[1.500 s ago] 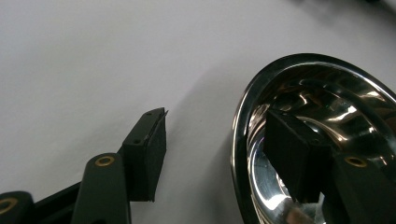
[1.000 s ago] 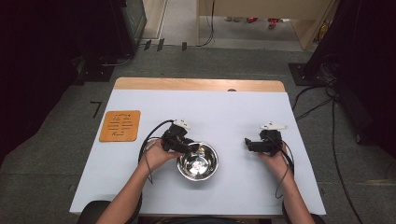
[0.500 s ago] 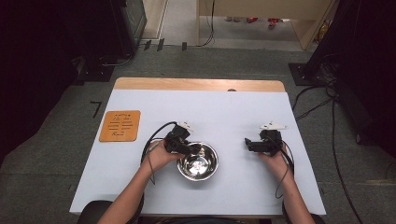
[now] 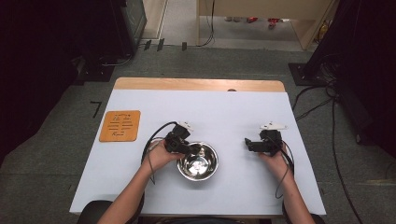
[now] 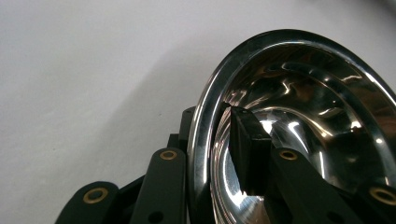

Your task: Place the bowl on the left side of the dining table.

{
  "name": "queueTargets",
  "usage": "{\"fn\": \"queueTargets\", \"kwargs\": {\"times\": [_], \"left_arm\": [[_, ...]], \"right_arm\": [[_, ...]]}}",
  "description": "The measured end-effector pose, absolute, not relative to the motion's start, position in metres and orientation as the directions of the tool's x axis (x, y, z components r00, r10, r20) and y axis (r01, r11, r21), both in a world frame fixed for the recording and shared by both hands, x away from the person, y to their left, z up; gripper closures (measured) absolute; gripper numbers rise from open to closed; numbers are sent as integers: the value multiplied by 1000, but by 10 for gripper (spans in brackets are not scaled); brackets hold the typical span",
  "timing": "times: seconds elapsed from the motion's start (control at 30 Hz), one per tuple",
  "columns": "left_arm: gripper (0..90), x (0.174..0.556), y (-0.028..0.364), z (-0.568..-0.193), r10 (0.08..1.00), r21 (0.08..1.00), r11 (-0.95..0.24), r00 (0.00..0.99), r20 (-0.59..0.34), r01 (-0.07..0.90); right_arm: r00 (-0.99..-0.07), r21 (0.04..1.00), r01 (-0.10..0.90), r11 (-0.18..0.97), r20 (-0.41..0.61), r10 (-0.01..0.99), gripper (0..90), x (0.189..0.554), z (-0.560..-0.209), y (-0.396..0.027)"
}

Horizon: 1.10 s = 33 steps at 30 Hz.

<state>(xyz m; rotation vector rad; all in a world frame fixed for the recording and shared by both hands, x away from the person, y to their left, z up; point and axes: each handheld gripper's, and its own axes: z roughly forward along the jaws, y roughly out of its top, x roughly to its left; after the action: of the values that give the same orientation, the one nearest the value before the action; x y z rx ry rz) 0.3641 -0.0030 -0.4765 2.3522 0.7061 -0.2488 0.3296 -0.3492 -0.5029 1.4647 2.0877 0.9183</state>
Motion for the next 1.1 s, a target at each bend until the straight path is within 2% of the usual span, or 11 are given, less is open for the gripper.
{"fn": "queueTargets", "kwargs": {"times": [0.43,1.1], "left_arm": [[863,367,5,-471,403,536,-643,837,-370,547],[875,367,5,-468,403,502,-650,818,-409,571]], "right_arm": [[-353,724,652,226,26,935,115,330,-503,-349],[-352,723,652,226,26,935,115,330,-503,-349]]}}
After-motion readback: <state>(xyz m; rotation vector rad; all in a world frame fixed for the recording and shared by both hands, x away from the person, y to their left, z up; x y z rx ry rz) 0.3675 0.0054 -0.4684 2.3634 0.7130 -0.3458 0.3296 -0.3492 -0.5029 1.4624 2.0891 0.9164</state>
